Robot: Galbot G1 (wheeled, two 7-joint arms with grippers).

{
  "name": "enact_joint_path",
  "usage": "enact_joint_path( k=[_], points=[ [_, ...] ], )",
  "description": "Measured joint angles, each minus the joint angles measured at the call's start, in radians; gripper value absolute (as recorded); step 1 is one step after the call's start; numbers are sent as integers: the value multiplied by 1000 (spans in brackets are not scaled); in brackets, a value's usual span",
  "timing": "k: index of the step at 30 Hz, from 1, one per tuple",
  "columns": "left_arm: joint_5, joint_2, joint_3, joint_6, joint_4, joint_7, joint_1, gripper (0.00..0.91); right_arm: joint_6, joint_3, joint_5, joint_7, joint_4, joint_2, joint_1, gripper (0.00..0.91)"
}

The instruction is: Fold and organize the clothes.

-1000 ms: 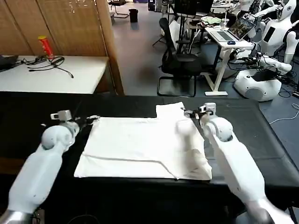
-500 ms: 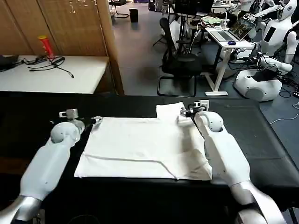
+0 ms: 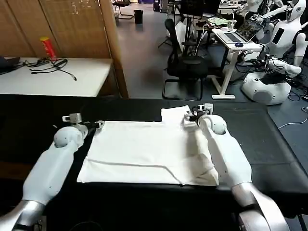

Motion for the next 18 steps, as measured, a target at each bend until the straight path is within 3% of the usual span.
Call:
enact_joint_path(
  k=[4, 5, 8, 10, 11, 13, 18],
  points=[
    [5, -4, 3, 0, 4, 4, -1, 215, 1, 2, -1, -3, -2, 0, -4, 751],
    [10, -5, 4, 0, 5, 7, -1, 146, 1, 3, -1, -3, -1, 0, -6, 731],
    [21, -6, 8, 0, 5, 13, 2, 146, 1, 3, -2, -7, 6, -1, -10, 673],
    [28, -6, 10, 0, 4, 15, 4, 137, 1, 3, -2, -11, 12, -3, -13, 419],
    [31, -7, 10, 0, 2, 15, 5, 137, 1, 3, -2, -13, 15, -3, -15, 234],
    [33, -7, 9, 0, -1, 14, 7, 117, 7, 2, -2, -18, 18, -4, -17, 88],
    [31, -7, 6, -9, -10, 8, 6, 78, 51, 3, -2, -28, 36, -13, -27, 39]
  ],
)
